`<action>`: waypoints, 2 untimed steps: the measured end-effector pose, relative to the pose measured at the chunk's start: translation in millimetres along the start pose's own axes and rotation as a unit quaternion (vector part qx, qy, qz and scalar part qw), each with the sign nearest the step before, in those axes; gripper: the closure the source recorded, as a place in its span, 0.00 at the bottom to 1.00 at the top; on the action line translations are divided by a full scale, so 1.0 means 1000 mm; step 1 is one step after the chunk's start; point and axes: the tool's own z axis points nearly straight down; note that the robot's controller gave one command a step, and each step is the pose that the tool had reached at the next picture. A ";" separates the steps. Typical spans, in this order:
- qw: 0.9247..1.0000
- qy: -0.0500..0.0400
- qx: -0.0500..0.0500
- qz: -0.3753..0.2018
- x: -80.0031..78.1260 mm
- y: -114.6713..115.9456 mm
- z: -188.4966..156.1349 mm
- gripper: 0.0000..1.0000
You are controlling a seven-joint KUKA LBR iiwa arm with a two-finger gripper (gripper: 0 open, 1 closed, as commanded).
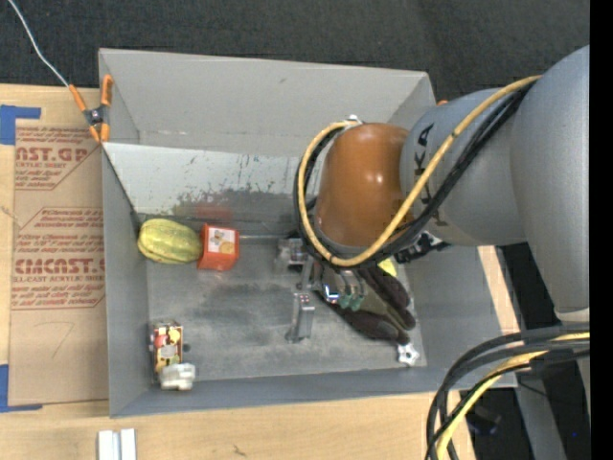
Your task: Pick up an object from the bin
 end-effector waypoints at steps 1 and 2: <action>1.000 -0.004 0.000 0.001 -0.002 0.000 -0.005 0.00; 1.000 -0.002 0.000 0.002 -0.030 -0.105 0.058 0.00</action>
Offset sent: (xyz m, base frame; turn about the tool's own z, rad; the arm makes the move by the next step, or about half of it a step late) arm 0.0282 -0.1029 -0.0568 0.0004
